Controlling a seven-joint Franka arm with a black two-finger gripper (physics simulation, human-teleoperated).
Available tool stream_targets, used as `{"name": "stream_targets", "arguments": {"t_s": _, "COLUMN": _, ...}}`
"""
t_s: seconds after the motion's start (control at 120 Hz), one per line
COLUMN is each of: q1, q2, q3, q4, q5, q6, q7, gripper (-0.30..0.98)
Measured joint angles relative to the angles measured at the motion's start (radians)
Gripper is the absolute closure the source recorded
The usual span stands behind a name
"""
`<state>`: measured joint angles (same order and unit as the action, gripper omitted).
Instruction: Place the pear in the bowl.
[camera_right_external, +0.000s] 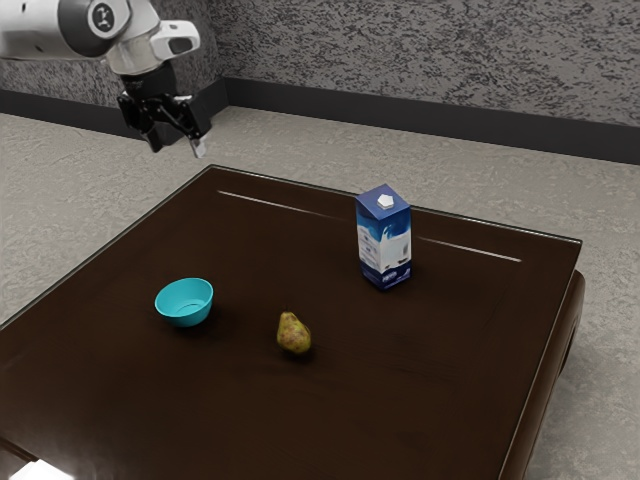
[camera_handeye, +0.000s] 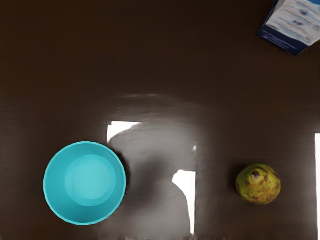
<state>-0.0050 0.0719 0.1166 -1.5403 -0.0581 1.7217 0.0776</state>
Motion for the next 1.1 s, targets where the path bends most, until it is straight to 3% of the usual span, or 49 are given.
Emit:
{"name": "stream_targets", "arguments": {"t_s": 0.142, "q1": -0.013, "q2": 0.007, "q3": -0.002, "q4": -0.026, "q5": -0.001, "q6": -0.017, "q7": -0.007, "gripper": 0.02}}
{"name": "stream_targets", "arguments": {"t_s": 0.3, "q1": -0.157, "q2": -0.010, "q3": -0.002, "q4": -0.311, "q5": -0.014, "q6": 0.075, "q7": -0.111, "gripper": 0.02}}
{"name": "stream_targets", "arguments": {"t_s": 0.375, "q1": -0.214, "q2": 0.033, "q3": -0.002, "q4": -0.366, "q5": -0.042, "q6": 0.134, "q7": -0.176, "gripper": 0.02}}
{"name": "stream_targets", "arguments": {"t_s": 0.833, "q1": -0.258, "q2": 0.279, "q3": 0.007, "q4": -0.367, "q5": -0.070, "q6": 0.456, "q7": -0.512, "gripper": 0.02}}
{"name": "stream_targets", "arguments": {"t_s": 1.1, "q1": -0.257, "q2": 0.334, "q3": 0.014, "q4": -0.358, "q5": -0.069, "q6": 0.578, "q7": -0.665, "gripper": 0.02}}
